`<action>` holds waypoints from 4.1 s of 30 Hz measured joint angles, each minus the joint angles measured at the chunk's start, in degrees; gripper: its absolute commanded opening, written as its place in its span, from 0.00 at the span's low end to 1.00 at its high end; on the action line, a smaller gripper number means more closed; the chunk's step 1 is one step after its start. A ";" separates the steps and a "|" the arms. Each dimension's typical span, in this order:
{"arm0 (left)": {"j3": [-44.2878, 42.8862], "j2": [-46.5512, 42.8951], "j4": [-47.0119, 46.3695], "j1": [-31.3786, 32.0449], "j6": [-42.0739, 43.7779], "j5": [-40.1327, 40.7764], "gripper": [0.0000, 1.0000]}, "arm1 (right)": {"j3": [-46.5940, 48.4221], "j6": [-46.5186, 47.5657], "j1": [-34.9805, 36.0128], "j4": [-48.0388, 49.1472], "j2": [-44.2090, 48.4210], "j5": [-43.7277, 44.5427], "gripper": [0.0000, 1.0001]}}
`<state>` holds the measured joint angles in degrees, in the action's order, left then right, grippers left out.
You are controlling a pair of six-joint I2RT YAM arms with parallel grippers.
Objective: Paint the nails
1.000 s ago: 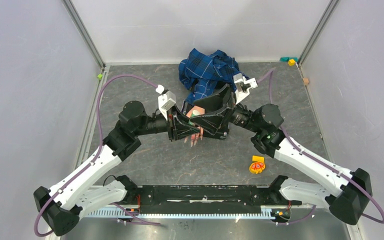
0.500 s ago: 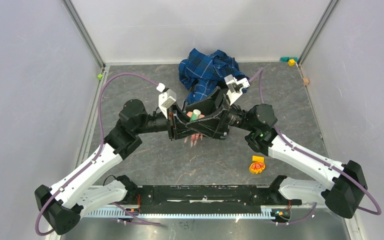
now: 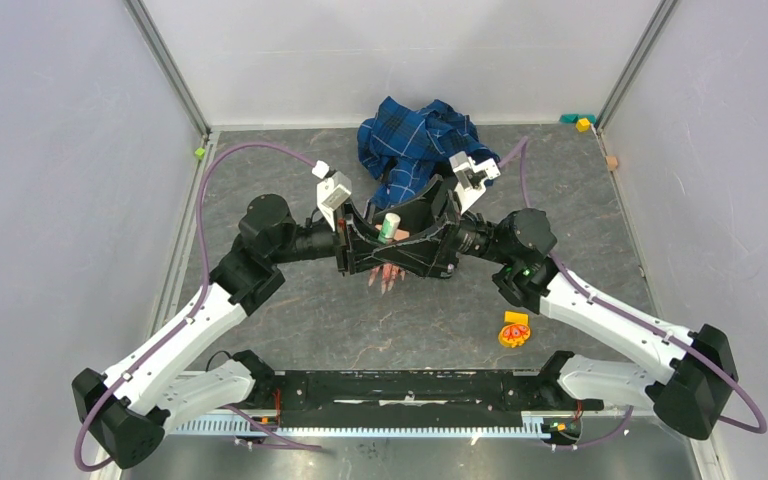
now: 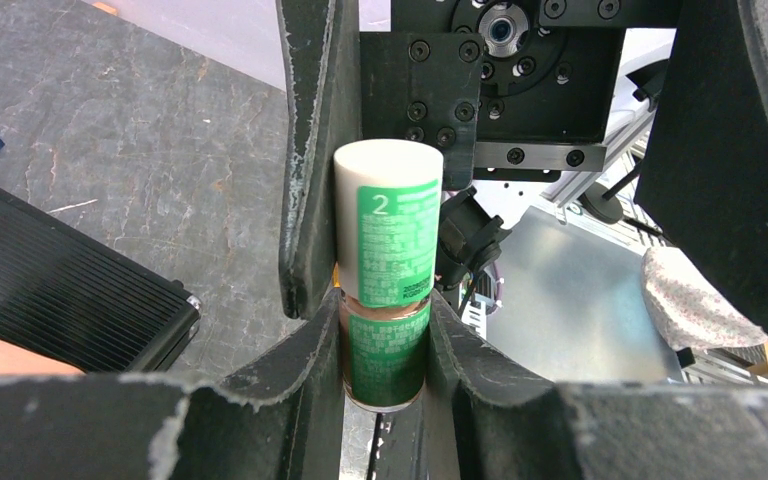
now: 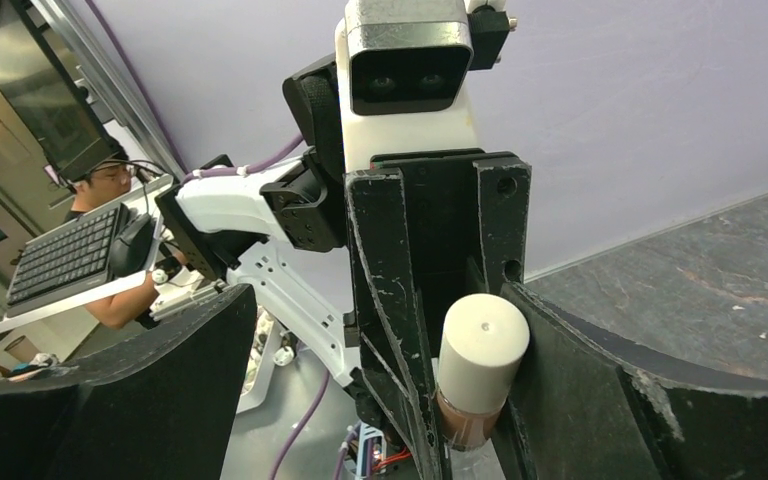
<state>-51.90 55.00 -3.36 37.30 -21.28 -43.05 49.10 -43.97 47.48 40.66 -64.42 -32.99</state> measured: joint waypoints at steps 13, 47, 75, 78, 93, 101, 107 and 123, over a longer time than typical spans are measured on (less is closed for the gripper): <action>-0.07 0.02 0.35 -1.88 -0.48 -0.02 0.02 | -0.26 2.93 -0.20 -4.96 2.38 2.19 0.94; -0.52 -1.07 4.31 -8.31 -0.44 9.73 0.02 | -3.69 6.23 -9.40 -12.61 8.90 0.42 0.98; 0.72 2.51 -6.36 -3.28 -4.87 -6.95 0.02 | 1.70 -5.73 -6.29 8.98 -6.05 -2.64 0.98; 0.76 3.15 -7.39 -3.15 -5.88 -7.08 0.02 | 2.34 -6.12 -5.05 9.94 -6.93 -2.82 0.98; 0.98 3.21 -5.57 -3.04 -6.27 -4.02 0.02 | 2.40 -6.32 -3.13 11.08 -7.28 -3.28 0.98; 0.98 2.89 -5.07 -3.04 -6.29 -3.28 0.02 | 2.36 -6.10 -3.13 9.86 -6.75 -3.34 0.98; 0.98 2.32 -4.07 -3.17 -6.27 -2.97 0.02 | 1.77 -4.57 -3.13 7.63 -5.35 -3.26 0.98; 0.98 1.92 -1.53 -5.14 -6.25 -2.93 0.02 | 0.96 0.59 -3.56 0.09 -2.40 -2.08 0.98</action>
<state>-50.92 56.93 -4.89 32.16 -27.53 -45.98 50.06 -43.38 43.92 40.75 -66.83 -35.07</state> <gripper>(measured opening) 0.349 0.979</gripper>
